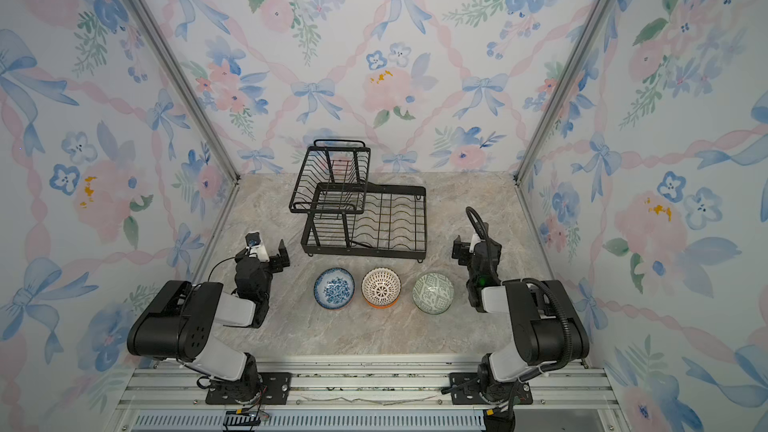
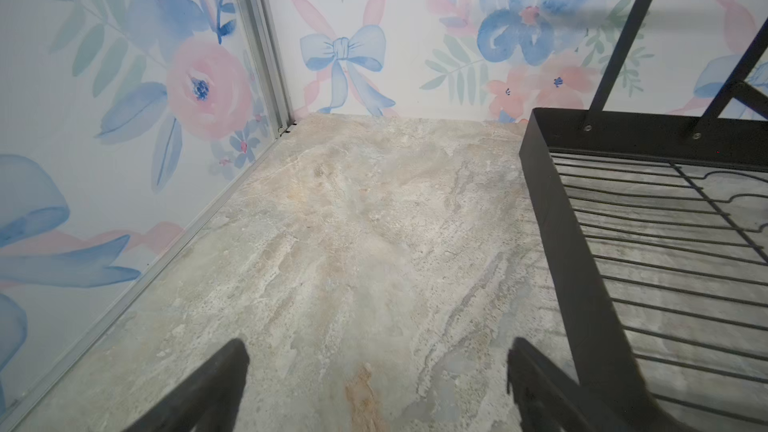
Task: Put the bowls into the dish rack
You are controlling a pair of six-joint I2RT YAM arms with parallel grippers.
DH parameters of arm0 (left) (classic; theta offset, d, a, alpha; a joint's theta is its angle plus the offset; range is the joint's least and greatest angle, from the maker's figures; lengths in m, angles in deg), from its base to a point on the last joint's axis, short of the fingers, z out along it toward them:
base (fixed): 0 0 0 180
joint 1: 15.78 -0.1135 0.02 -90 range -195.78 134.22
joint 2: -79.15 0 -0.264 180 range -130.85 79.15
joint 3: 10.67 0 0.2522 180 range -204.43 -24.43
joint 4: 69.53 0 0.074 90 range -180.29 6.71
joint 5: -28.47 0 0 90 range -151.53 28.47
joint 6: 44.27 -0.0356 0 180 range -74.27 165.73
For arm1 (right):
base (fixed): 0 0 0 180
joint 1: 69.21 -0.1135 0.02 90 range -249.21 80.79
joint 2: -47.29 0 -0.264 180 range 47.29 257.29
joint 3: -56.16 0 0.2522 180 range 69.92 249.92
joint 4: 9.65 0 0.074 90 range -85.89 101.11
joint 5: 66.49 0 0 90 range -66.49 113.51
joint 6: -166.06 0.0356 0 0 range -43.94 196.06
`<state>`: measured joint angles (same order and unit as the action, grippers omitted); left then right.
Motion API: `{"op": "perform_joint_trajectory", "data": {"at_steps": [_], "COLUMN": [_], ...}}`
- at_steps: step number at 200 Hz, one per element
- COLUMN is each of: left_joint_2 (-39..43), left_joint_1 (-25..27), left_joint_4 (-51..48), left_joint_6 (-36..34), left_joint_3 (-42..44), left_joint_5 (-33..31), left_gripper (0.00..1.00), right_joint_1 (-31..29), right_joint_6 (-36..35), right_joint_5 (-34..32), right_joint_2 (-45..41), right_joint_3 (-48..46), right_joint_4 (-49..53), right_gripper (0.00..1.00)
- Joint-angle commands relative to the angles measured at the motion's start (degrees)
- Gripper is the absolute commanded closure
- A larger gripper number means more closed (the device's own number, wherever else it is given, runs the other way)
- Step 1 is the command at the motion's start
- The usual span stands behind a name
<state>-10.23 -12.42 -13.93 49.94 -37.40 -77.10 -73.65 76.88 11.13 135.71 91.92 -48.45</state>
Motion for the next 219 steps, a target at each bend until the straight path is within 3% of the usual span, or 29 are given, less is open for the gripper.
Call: {"op": "perform_joint_trajectory", "data": {"at_steps": [1,197,219], "left_joint_2": [-0.3,-0.4,4.5], "left_joint_1": [0.3,0.2,1.1], "left_joint_4": [1.4,1.3,-3.4], "left_joint_6": [-1.1,-1.0,-1.8], "left_joint_3": [0.0,-0.1,-1.5], "left_joint_5": [-0.2,0.2,-3.0], "left_gripper": [0.02,0.02,0.02], "right_joint_1": [0.3,0.8,0.7], "right_joint_6": [-0.2,0.0,0.9], "right_joint_5": [0.3,1.2,-1.5], "right_joint_2": [0.4,0.3,-1.3], "right_joint_3": [0.3,0.4,1.3], "right_joint_4": [0.0,0.4,3.1], "right_gripper": [0.03,0.03,0.03]}}
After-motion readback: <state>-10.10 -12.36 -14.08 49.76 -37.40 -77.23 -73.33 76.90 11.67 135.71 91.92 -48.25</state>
